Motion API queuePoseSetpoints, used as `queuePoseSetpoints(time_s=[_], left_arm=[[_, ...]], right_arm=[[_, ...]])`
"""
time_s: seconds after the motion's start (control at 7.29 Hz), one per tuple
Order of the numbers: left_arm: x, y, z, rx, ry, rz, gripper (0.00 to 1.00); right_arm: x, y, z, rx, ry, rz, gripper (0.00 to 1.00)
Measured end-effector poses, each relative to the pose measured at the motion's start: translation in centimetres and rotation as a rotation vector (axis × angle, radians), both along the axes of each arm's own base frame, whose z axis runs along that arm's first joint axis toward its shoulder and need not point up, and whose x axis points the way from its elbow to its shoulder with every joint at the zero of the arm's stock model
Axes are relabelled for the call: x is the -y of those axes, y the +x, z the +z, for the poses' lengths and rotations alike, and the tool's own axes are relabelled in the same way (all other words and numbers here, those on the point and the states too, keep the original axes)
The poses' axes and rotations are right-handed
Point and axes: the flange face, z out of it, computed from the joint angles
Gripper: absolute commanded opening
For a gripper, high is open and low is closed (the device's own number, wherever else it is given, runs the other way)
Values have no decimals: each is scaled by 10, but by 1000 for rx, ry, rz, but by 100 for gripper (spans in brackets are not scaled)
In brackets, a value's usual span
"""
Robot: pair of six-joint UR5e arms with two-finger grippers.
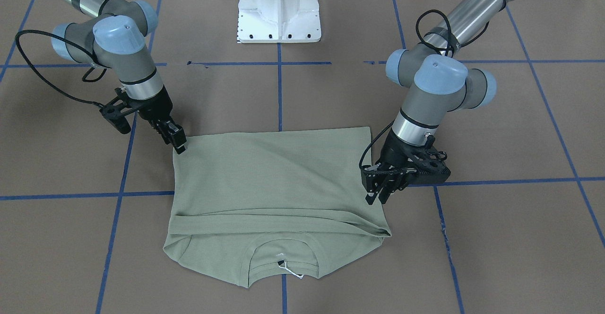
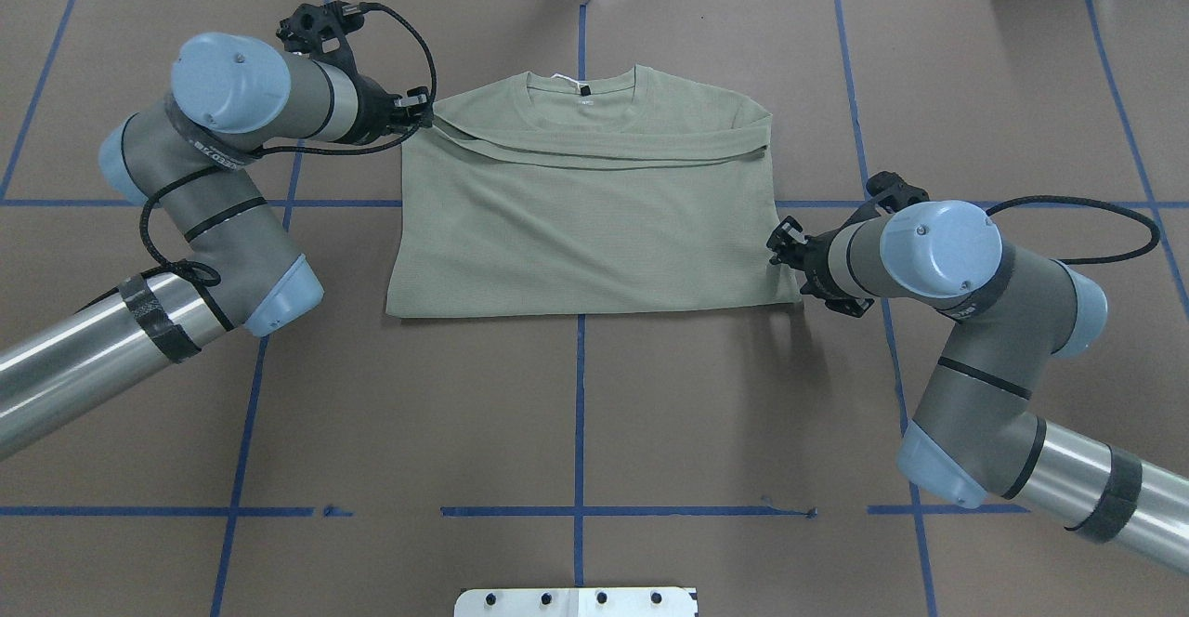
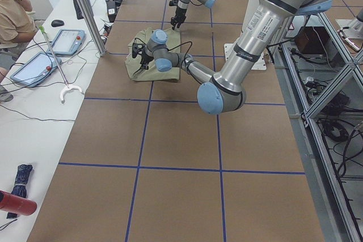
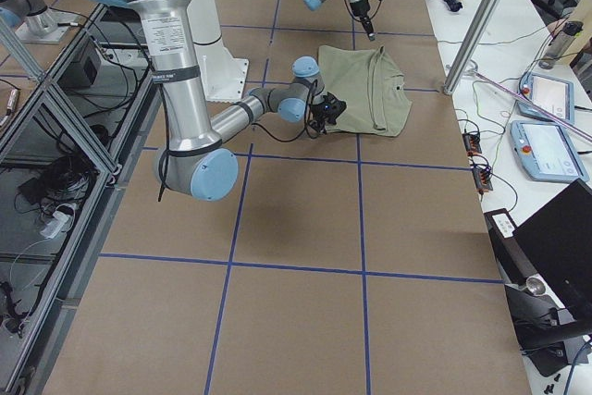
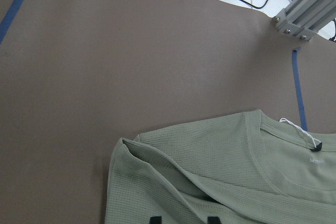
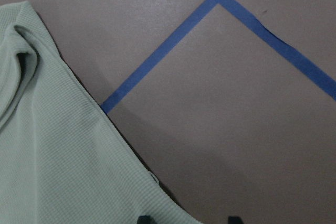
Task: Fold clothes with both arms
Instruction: 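Grasp the folded shirt edges with both grippers and pull them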
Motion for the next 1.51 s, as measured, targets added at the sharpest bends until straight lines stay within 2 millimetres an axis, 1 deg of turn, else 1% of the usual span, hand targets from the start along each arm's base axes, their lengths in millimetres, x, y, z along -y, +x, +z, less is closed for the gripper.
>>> queuePoseSetpoints(time_s=[0.14, 0.69, 0.82, 0.96, 1.1, 1.23, 1.37, 1.51], left_arm=[[0, 0, 1, 1, -1, 0, 40], [0, 0, 2, 7, 1, -9, 40], [0, 0, 3, 10, 3, -16, 40], [0, 0, 3, 10, 4, -19, 40], [-1, 1, 2, 7, 3, -19, 41], [-3, 2, -2, -4, -3, -19, 40], [-10, 4, -9, -29, -16, -19, 40], [-25, 9, -16, -61, -30, -12, 41]], right_arm=[[-3, -3, 1, -1, -4, -3, 0], [-5, -2, 1, 9, -24, 4, 0], [-8, 2, 1, 12, -25, 2, 0], [-15, 10, -1, 20, -24, -2, 0], [-26, 21, -5, 36, -31, -8, 0], [-46, 31, -12, 60, -47, -24, 0], [-74, 37, -20, 80, -66, -52, 0], [-103, 37, -30, 87, -95, -84, 0]])
